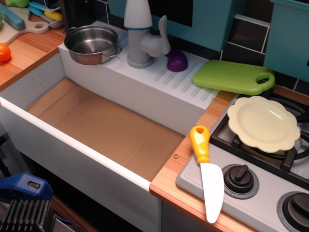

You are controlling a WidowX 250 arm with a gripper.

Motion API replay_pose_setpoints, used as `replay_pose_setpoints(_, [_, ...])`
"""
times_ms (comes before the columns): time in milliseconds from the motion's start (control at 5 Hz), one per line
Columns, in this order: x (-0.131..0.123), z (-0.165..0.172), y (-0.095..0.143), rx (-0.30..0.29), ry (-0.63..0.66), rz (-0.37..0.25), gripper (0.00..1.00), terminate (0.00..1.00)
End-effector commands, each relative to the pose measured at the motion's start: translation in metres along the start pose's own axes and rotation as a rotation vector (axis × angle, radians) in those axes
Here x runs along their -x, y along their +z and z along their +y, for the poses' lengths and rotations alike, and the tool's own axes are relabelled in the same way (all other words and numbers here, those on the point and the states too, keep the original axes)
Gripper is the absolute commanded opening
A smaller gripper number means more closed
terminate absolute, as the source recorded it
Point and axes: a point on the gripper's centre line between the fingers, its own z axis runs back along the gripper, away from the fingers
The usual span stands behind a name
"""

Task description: Put pot or pan in sink

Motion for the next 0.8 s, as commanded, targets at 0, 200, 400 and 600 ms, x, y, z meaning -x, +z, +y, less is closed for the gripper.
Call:
replay_pose_setpoints(0, [0.0000, 0.0000, 0.0000, 0.000, 0.000, 0.000, 1.00, 0.00])
replay_pose_setpoints(200, [0.0017, -0.0008, -0.0003, -0.027, -0.141, -0.061, 1.00, 0.00])
replay_pose_setpoints(400, [0.0021, -0.0010, -0.0026, -0.032, -0.264, -0.080, 1.00, 0.00])
replay_pose_setpoints(600, [0.0057, -0.0040, -0.0093, -0.025, -0.348, -0.147, 1.00, 0.00])
